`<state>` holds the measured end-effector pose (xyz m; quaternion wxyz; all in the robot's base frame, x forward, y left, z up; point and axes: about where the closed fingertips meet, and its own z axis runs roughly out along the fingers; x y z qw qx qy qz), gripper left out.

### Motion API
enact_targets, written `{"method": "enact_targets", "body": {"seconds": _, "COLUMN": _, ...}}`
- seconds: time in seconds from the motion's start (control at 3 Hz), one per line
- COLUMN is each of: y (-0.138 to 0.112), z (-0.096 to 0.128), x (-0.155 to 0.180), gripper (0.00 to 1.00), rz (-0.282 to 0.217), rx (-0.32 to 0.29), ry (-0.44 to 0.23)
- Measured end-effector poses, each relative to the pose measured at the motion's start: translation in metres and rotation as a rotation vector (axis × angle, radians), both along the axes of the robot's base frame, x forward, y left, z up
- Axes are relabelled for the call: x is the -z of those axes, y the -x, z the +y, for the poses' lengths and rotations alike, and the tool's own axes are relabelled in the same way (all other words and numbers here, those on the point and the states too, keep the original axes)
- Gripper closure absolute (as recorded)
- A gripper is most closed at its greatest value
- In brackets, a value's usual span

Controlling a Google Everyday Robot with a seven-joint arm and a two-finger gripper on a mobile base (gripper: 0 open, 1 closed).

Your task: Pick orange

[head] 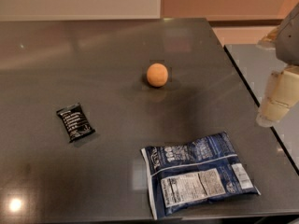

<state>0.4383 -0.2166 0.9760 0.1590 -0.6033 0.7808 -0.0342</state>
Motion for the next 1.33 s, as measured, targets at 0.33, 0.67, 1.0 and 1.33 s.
{"method": "enact_targets", "body": {"seconds": 0.33, "y": -0.019, "z": 0.012, "x": 0.007, "gripper": 0.00, "rz": -0.019, "rx": 0.003, "ry": -0.042}}
{"method": "enact_targets", "body": {"seconds": 0.67, "y": -0.036, "z": 0.025, "x": 0.014, "gripper": 0.00, "rz": -0.025, "rx": 0.003, "ry": -0.081}}
{"method": "enact_targets", "body": {"seconds": 1.0, "y": -0.057, "z": 0.045, "x": 0.026, "gripper": 0.00, "rz": -0.022, "rx": -0.007, "ry": -0.132}}
{"method": "enact_targets", "body": {"seconds": 1.33, "y": -0.076, "z": 0.067, "x": 0.041, "gripper": 0.00, "rz": -0.017, "rx": -0.020, "ry": -0.183}}
